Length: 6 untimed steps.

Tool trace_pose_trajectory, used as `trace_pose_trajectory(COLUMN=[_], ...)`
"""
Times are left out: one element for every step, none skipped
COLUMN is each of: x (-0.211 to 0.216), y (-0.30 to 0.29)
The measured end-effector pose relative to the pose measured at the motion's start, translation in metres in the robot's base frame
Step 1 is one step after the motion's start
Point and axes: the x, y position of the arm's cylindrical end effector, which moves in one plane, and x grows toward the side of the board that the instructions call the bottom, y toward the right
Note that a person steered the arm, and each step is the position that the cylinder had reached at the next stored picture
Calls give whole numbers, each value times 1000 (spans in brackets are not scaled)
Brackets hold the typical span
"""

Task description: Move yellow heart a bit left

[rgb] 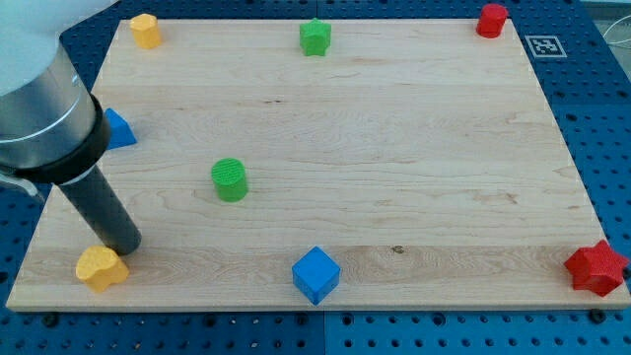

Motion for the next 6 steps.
trace_pose_trajectory(x=[1,20,28,28,28,28], y=[25,46,45,38,30,21])
